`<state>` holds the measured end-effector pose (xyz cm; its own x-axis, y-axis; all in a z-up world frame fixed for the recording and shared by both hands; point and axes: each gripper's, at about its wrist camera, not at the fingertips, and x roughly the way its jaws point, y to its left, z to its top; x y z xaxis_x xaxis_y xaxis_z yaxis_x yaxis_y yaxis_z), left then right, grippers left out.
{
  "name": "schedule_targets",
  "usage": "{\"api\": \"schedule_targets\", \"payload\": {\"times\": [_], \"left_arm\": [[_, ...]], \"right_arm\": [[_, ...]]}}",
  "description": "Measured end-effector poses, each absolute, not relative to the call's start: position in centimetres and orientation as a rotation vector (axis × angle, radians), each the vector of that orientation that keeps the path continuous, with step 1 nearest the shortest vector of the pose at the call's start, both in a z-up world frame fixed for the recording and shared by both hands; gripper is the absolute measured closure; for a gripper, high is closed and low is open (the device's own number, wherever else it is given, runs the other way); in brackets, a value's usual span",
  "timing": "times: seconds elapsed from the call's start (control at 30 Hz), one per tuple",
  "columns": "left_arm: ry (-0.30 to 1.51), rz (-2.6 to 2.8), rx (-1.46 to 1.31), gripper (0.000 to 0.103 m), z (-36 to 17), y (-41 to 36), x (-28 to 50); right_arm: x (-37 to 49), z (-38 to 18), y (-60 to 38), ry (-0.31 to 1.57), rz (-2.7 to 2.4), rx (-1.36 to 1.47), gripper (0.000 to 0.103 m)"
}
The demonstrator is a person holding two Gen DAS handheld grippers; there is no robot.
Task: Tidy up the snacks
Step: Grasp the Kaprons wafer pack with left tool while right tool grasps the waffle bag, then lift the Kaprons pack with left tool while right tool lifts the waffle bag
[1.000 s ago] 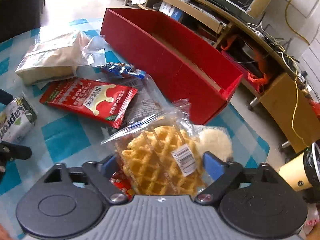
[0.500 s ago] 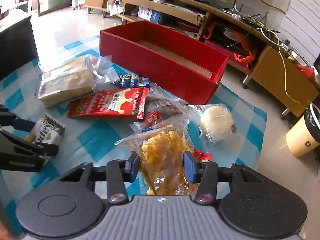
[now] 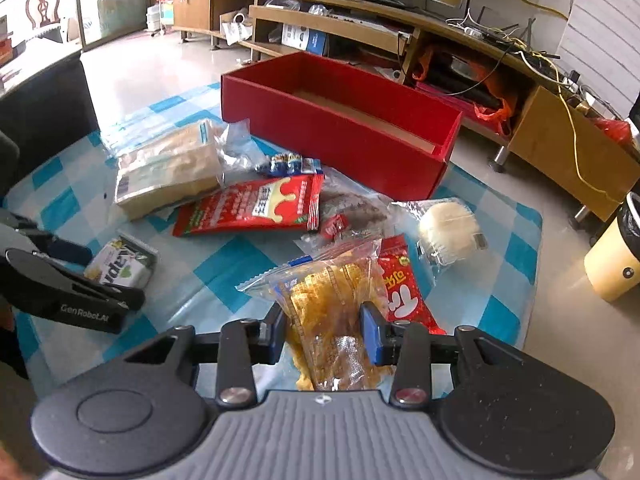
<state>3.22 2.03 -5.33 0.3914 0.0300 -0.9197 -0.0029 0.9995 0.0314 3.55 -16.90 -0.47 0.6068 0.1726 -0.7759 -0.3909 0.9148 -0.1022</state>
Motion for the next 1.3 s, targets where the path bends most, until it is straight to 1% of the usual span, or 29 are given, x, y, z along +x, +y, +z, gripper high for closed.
{"api": "schedule_targets", "payload": {"times": [0.23,0.47,0.5,0.57,0.63,0.8,0.9,0.97,1.0,1.03,1.07,1.1,1.13,1.2,1.3], "left_arm": [[1.172,0.025,0.002,0.039,-4.6,2.5,3.4],[1.096,0.004,-0.051,0.039,-1.0,3.2,3.3],[1.084,-0.003,-0.055,0.039,-0.5,3.1,3.4],[1.059,-0.022,-0.056,0.039,0.4,2.6,3.7],[1.036,-0.042,-0.049,0.039,1.0,2.1,4.0],[1.001,-0.068,-0.056,0.039,1.9,1.4,5.5],[1.004,-0.082,-0.064,0.039,1.4,1.4,5.9],[1.021,-0.100,-0.078,0.039,0.9,1.5,6.0],[1.029,-0.108,-0.084,0.039,0.8,1.5,5.9],[1.037,-0.118,-0.089,0.039,0.6,1.6,5.8],[1.040,-0.125,-0.095,0.039,0.6,1.8,5.7],[1.039,-0.131,-0.101,0.039,0.6,2.0,5.6],[1.037,-0.134,-0.106,0.039,0.7,2.3,5.5],[1.037,-0.140,-0.121,0.039,0.7,2.7,5.3],[1.046,-0.152,-0.142,0.038,0.6,3.1,5.2]], "right_arm": [[4.1,-0.1,-16.5,0.866,0.350,-0.251,0.064],[4.8,1.6,-16.6,0.831,0.349,-0.190,0.068],[4.9,1.9,-16.5,0.828,0.349,-0.183,0.069],[5.2,2.3,-16.4,0.819,0.352,-0.165,0.075],[5.5,2.6,-16.4,0.813,0.362,-0.142,0.091],[6.5,2.8,-16.9,0.816,0.354,-0.104,0.092],[6.9,1.8,-17.5,0.870,0.368,-0.096,0.092],[6.8,0.7,-18.0,0.911,0.370,-0.096,0.089],[6.5,0.2,-17.9,0.921,0.380,-0.108,0.084],[6.2,-0.1,-17.8,0.932,0.397,-0.128,0.072],[5.8,-0.3,-17.7,0.947,0.404,-0.146,0.064],[5.4,-0.5,-17.6,0.946,0.419,-0.154,0.050],[4.9,-0.7,-17.3,0.942,0.445,-0.161,0.039],[4.8,-1.6,-16.4,0.965,0.473,-0.184,0.029],[5.1,-3.6,-14.5,1.013,0.469,-0.259,0.027]]}}
